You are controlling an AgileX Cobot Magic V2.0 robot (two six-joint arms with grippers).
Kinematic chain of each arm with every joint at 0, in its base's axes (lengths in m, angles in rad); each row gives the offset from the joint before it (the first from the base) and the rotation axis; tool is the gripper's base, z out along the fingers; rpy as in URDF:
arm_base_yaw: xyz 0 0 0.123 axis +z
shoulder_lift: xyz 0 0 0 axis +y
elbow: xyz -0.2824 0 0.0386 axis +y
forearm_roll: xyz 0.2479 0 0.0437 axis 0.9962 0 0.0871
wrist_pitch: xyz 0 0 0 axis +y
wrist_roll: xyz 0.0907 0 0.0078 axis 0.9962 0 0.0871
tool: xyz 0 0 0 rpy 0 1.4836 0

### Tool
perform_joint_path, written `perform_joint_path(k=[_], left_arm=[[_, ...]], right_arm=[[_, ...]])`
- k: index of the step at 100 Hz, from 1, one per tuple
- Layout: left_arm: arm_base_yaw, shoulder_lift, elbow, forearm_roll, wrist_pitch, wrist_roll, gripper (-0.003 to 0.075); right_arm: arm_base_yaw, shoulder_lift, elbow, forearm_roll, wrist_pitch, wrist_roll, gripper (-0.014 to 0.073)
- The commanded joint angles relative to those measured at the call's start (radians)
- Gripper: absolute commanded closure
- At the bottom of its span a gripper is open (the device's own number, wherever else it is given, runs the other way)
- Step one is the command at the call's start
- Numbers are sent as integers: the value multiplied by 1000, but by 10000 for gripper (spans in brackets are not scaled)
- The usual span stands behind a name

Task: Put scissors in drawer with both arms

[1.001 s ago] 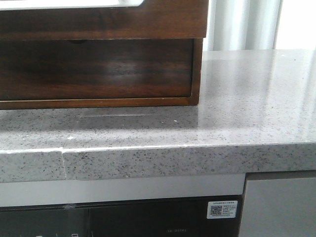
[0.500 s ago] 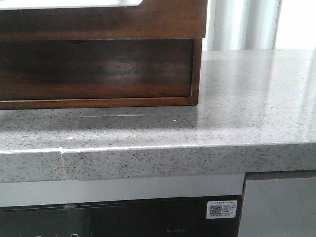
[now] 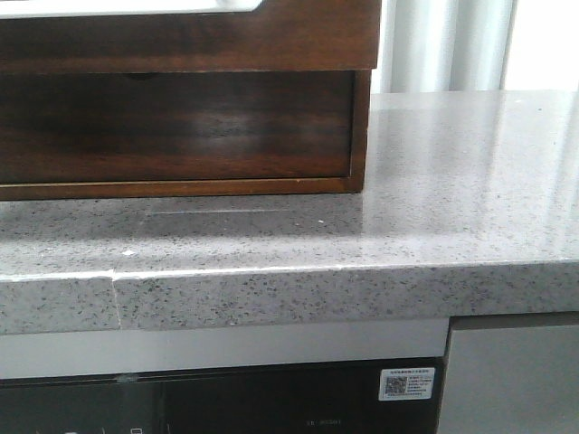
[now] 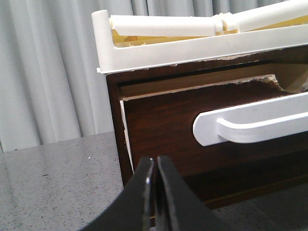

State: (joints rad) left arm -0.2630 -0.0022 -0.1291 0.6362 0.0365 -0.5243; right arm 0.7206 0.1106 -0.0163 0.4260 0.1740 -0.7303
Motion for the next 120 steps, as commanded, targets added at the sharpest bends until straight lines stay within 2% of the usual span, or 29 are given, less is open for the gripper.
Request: perform_joint_path(k=[1,12,23,37,44,52,57,66,77,112,120], left_arm=[[-1,11,-23,-9,-65,-14,739],[-1,11,-13,-27,-53,-14,740],[1,11,-11,-221,3,24,740],[41,11,6,-362,-1,213,740],[85,11,23,-483,-16,364,740],[140,11,46,-606,-59,539,740],[177,11,66,-636,-98,584,740],[226,4,100,-636,-169,586,740],[272,-39,147,-690,-170,586,740],[291,-37,147,-703,233,571,740],[291,-37,147,-703,233,571,740]], right_arm=[[-4,8,-25,10,-77,1,639],[-4,8,-25,10,-79,1,639],[-4,8,-25,10,-79,1,639],[-4,8,-25,10,-79,1,639],[-4,8,-25,10,-79,1,639],[-4,8,-25,10,-79,1,639],[-4,8,-25,10,-79,1,639],[-4,8,-25,10,-79,1,639],[-4,8,-25,10,-79,1,639],[-4,8,-25,10,-79,1,640],[-4,8,-25,10,-79,1,639]])
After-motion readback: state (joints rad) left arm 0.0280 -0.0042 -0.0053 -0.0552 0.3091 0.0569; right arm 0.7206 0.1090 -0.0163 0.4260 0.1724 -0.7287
